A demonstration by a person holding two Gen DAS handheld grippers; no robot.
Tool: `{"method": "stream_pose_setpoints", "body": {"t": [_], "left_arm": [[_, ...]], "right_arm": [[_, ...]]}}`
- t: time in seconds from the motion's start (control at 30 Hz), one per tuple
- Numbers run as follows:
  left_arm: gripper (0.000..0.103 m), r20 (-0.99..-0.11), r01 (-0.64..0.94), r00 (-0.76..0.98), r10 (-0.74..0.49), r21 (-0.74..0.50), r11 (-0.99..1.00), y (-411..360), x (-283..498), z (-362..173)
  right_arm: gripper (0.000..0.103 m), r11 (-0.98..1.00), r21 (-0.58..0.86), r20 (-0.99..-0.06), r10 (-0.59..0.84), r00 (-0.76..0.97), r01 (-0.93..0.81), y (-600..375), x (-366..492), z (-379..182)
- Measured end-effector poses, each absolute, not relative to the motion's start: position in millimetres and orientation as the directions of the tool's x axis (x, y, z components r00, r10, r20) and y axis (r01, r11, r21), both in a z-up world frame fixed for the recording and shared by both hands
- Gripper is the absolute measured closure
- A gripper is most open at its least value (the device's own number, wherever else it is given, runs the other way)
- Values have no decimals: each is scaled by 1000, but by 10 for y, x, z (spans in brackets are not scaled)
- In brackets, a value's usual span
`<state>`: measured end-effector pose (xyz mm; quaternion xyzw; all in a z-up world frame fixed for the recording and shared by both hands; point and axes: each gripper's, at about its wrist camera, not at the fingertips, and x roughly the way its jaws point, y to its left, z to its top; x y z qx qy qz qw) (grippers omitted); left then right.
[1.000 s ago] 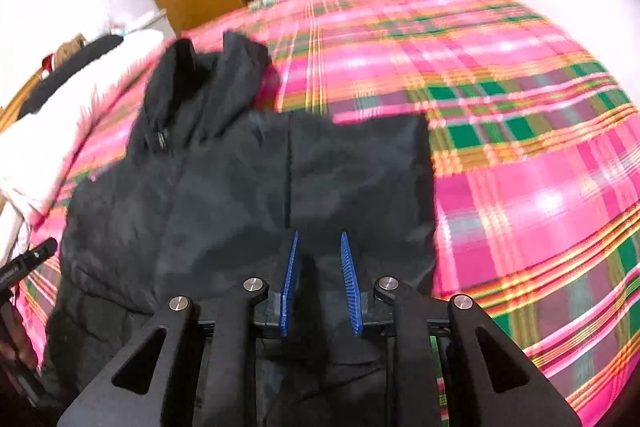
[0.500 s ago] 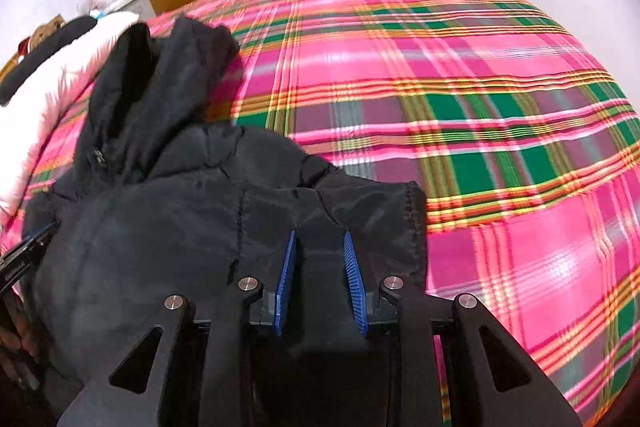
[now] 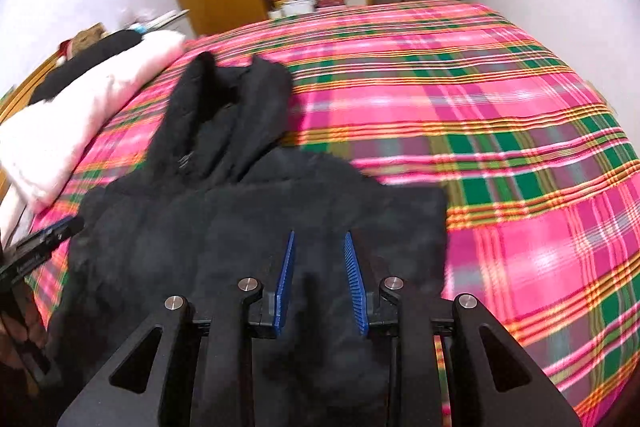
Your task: Fold large clothes
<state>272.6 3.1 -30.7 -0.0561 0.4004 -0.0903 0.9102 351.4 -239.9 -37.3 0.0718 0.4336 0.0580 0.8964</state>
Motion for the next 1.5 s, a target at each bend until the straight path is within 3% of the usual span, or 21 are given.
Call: {"method": "stream_pose_setpoints", "body": {"t": [0.23,0.63,0.77,0.93,1.5], "left_arm": [[69,-824,69,542,-164,-150,986,54,2821,-846],[69,-821,52,545,-169,-168,984,79,2788,-712],[69,-789,61,588,-178,-177,982,112,2699,-512],[69,-772,64,605,-193,-194,979,147,2755,-364],[56,-755,159,623,-204,-134,978,-107,4407,-11]], "right_arm": [[77,989,141,-847,147,510,-52,-2184,3587,-818],[77,988,154,-837,146,527,-28,-2197,3481,-724],[62,984,172,-812,167,560,-45,-2165,3420,-531],[61,980,186,-796,191,574,-68,-2080,3519,-390],[61,979,153,-786,203,584,-134,-1760,5106,-238]]}}
